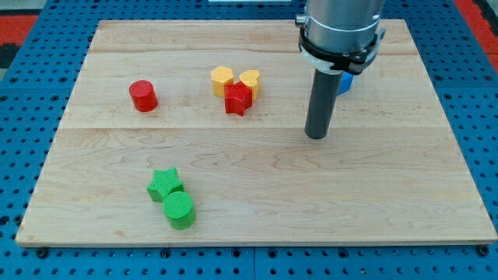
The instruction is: Separate the blue cube from the blue triangle
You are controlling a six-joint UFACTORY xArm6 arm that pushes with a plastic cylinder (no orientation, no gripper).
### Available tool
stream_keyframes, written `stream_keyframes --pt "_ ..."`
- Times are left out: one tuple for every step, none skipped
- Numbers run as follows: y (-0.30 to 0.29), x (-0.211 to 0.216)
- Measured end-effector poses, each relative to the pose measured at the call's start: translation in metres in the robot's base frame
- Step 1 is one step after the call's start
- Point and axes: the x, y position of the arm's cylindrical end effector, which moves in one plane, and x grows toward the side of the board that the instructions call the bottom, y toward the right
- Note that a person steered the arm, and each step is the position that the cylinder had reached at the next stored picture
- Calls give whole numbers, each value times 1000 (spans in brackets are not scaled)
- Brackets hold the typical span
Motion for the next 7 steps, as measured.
stream_keyframes --pt "0 4" --pt "0 4" --pt "0 3" --pt "31 3" --pt "92 -36" --pt "96 -119" --pt "112 -175"
